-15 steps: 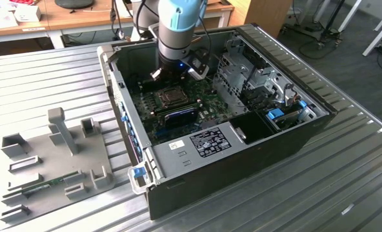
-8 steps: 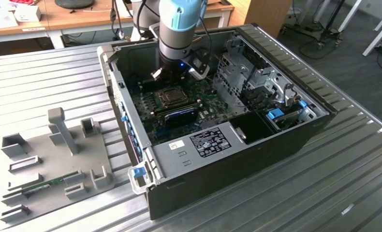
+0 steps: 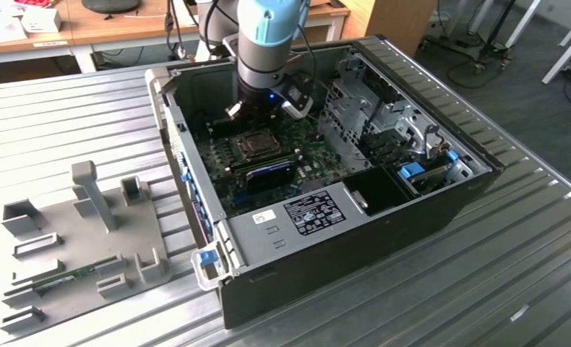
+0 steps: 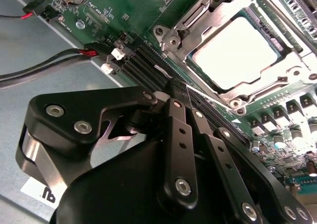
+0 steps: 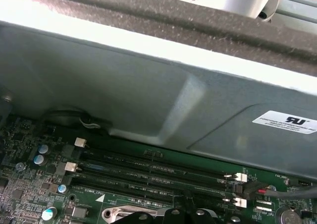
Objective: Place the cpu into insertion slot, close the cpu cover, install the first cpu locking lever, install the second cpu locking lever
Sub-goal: 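Install the first cpu locking lever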
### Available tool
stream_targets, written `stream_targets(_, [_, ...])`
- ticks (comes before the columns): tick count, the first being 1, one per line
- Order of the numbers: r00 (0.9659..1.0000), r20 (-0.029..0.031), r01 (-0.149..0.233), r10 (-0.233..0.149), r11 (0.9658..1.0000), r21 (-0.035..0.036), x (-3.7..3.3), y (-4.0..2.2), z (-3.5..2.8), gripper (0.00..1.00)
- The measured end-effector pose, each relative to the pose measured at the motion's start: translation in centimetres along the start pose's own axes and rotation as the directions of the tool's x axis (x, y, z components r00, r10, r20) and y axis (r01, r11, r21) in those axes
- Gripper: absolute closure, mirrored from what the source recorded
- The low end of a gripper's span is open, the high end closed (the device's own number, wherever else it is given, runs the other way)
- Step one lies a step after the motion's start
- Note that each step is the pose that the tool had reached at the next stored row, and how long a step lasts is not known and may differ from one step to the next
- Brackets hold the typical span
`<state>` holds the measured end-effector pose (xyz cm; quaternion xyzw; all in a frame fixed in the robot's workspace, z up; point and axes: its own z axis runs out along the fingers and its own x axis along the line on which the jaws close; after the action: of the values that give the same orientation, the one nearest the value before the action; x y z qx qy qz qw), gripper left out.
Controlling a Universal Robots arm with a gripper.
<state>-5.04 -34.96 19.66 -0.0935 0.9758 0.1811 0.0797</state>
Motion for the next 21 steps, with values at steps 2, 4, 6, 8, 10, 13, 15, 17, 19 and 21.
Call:
stream_targets(2, [1.0000,0.0000,0.000,0.000,1.0000,0.0000,0.00,0.04,0.02,0.90])
stream_targets(4, [1.0000,0.0000,0.000,0.000,1.0000,-0.0001,-0.02,0.11,0.04,0.90])
stream_targets(6, [1.0000,0.0001,0.000,0.000,1.0000,-0.0001,-0.02,0.11,0.05,0.90])
stream_targets(8, [1.0000,-0.0001,0.000,0.000,1.0000,0.0000,-0.04,0.10,0.06,0.90])
stream_targets(10, [1.0000,0.0000,0.000,0.000,1.0000,0.0000,-0.06,0.08,0.10,0.90])
stream_targets(13, [1.0000,-0.0001,0.000,0.000,1.0000,0.0000,-0.10,0.01,0.17,0.90])
stream_targets(15, [1.0000,0.0000,0.000,0.000,1.0000,-0.0001,-0.13,-0.04,0.21,0.90])
stream_targets(17, [1.0000,0.0001,0.000,0.000,1.0000,-0.0001,-0.14,-0.11,0.22,0.90])
stream_targets(19, [1.0000,0.0001,0.000,0.000,1.0000,-0.0001,-0.14,-0.18,0.23,0.90])
stream_targets(21, [1.0000,0.0001,0.000,0.000,1.0000,-0.0001,-0.13,-0.24,0.24,0.90])
